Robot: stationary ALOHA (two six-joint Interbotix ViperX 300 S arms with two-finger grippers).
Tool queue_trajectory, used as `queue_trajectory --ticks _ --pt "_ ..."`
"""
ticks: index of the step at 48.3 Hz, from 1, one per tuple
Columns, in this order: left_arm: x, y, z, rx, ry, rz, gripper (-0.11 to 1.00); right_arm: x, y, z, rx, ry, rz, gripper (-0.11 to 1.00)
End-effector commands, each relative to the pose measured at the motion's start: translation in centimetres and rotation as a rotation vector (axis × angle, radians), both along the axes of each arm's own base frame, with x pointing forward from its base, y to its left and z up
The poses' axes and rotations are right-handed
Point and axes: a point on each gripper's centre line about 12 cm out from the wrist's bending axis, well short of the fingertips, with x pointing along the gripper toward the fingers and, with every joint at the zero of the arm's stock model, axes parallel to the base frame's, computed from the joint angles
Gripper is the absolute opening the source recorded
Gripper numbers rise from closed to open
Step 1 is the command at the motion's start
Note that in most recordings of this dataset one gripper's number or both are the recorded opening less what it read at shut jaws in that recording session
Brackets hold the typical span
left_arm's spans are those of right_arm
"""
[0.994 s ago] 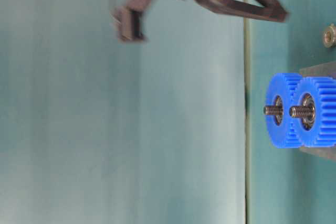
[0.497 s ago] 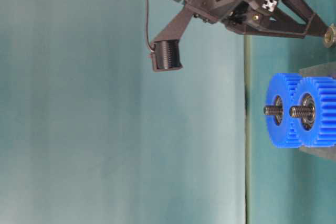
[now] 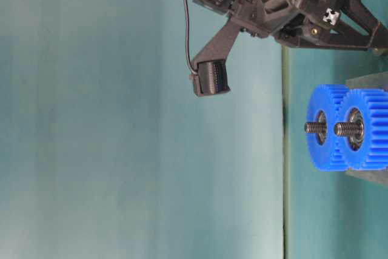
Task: Insert the washer onto the shaft.
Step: 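Grasp the upper metal washer with the right gripper and lift it, then carry the washer over the upper gear's shaft and lower it on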
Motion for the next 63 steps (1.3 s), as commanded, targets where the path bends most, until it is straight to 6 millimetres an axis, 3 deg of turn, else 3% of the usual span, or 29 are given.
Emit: queue_trajectory --ticks 1,8,16,25,34,42,54,63 --pt "0.1 0.0 0.6 0.002 -0.023 -0.002 0.01 0.5 -0.2 0.5 -0.006 -0.015 0.004 0.66" --pt "0.1 0.0 0.6 -0.003 -0.028 0.0 0.01 0.1 0.0 0.3 0.005 0.024 0.0 0.58" --pt "0.1 0.0 0.6 -0.001 -0.037 0.0 0.01 -0.3 0.5 0.3 0.013 0.06 0.007 0.32" --pt "0.1 0.0 0.7 -0.001 -0.044 -0.001 0.01 0.2 0.6 1.9 0.009 0.017 0.008 0.32" --pt "0.1 0.0 0.8 -0.001 -0.051 0.001 0.01 0.9 0.5 6.5 0.003 -0.044 0.003 0.32" --pt "0.1 0.0 0.7 -0.001 -0.048 -0.001 0.01 1.5 0.8 8.9 0.006 -0.04 0.014 0.32" --pt "0.0 0.0 0.5 -0.005 -0.043 0.003 0.01 4.0 1.2 10.9 -0.001 -0.081 0.035 0.32" --pt "0.0 0.0 0.5 -0.005 -0.043 0.002 0.01 5.9 0.9 11.0 -0.01 -0.093 0.044 0.32"
